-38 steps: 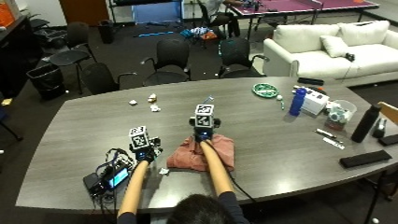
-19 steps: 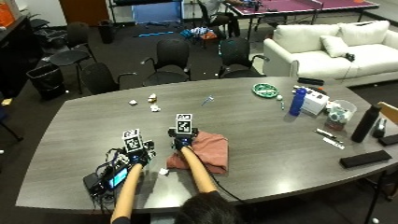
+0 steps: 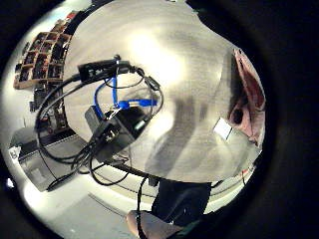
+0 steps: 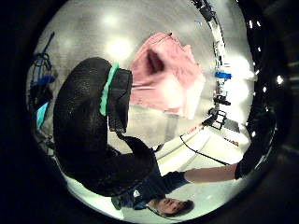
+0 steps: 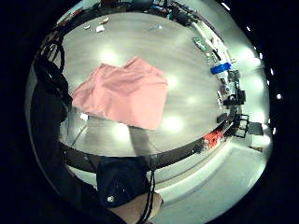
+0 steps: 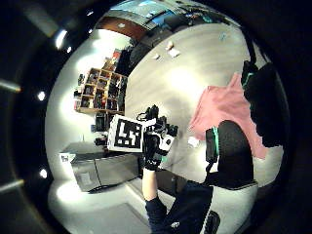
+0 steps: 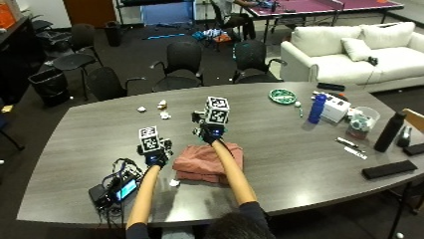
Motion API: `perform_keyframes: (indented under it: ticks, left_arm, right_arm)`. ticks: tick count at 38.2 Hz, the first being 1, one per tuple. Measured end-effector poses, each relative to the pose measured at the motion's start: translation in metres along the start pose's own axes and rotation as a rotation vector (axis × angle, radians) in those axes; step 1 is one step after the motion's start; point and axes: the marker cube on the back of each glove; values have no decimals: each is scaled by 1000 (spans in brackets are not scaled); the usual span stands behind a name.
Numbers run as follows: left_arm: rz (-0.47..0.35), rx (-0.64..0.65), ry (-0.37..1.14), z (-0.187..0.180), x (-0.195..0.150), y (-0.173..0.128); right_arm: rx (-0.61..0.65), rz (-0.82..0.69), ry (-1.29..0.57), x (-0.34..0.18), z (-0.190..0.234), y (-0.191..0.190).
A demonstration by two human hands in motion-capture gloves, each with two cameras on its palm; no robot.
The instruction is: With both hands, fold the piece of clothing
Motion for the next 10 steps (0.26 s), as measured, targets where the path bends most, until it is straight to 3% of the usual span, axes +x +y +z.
perform_keyframes:
  ticks: [10]
  left_arm:
    - [-9, 29, -90, -16, 17, 2]
  right_arm:
    - [18, 25, 39, 33, 4, 0]
